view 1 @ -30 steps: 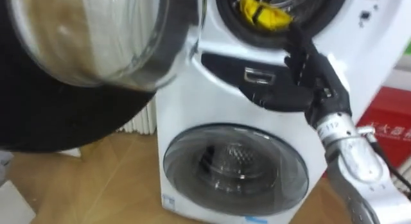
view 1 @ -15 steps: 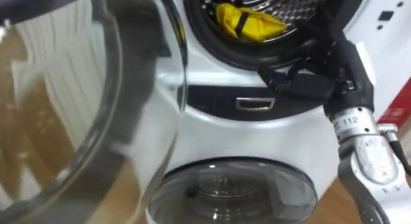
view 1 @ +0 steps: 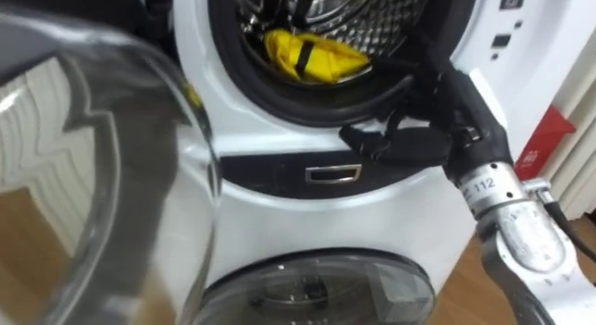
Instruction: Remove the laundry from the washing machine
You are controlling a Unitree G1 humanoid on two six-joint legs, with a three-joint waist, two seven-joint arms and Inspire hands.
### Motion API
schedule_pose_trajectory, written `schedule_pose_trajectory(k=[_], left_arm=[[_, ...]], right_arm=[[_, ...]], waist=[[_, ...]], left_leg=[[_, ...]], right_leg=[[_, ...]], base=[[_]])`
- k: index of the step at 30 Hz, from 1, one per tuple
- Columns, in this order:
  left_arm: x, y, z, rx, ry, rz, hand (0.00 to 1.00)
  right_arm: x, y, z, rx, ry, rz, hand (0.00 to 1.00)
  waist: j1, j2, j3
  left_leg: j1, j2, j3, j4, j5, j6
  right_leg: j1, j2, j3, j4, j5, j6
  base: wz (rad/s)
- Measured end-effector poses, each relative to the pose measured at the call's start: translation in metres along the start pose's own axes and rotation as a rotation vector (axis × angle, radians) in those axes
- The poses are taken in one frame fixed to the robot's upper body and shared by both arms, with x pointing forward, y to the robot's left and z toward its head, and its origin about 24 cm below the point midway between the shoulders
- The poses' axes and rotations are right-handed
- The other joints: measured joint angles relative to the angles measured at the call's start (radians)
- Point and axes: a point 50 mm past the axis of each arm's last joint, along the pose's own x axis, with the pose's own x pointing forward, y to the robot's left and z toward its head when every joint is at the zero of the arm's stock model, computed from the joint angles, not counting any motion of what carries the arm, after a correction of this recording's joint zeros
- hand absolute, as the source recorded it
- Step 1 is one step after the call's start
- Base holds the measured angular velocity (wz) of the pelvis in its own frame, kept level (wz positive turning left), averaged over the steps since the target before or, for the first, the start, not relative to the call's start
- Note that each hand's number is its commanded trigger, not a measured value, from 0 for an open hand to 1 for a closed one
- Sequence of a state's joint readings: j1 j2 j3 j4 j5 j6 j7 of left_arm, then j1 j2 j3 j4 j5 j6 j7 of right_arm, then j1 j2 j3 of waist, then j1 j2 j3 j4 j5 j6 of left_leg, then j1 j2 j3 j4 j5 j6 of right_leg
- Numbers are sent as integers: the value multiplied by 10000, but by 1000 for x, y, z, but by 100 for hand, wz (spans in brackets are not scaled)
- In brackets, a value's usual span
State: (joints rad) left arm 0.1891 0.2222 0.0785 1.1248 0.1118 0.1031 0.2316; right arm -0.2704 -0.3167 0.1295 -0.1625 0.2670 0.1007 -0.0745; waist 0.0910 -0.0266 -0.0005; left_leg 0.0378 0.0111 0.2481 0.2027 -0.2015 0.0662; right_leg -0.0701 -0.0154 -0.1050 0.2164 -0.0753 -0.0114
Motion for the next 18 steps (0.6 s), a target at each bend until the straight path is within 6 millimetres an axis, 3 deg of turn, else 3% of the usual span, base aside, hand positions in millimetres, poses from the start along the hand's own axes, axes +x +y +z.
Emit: schedule_pose_trajectory(k=[2, 11, 18], left_arm=[[0, -1, 0, 14, 6, -58, 0], [-2, -8, 2, -41, -63, -282, 0], [-2, -10, 1, -17, -11, -712, 0]], right_arm=[[0, 1, 0, 37, 28, 154, 0], [-1, 7, 3, 42, -32, 1082, 0], [-3, 6, 16, -472, -200, 2077, 0]], waist=[[-10, -63, -35], [-75, -183, -3], [-190, -279, -8]], left_leg=[[18, 77, 7, 11, 0, -59], [96, 335, -66, 160, -127, -326], [-150, 485, -374, 373, -208, -603]], right_leg=[[98, 52, -9, -143, 48, -61], [331, 282, -143, -260, -30, -277], [286, 386, -634, -271, -196, -568]], base=[[0], [1], [12]])
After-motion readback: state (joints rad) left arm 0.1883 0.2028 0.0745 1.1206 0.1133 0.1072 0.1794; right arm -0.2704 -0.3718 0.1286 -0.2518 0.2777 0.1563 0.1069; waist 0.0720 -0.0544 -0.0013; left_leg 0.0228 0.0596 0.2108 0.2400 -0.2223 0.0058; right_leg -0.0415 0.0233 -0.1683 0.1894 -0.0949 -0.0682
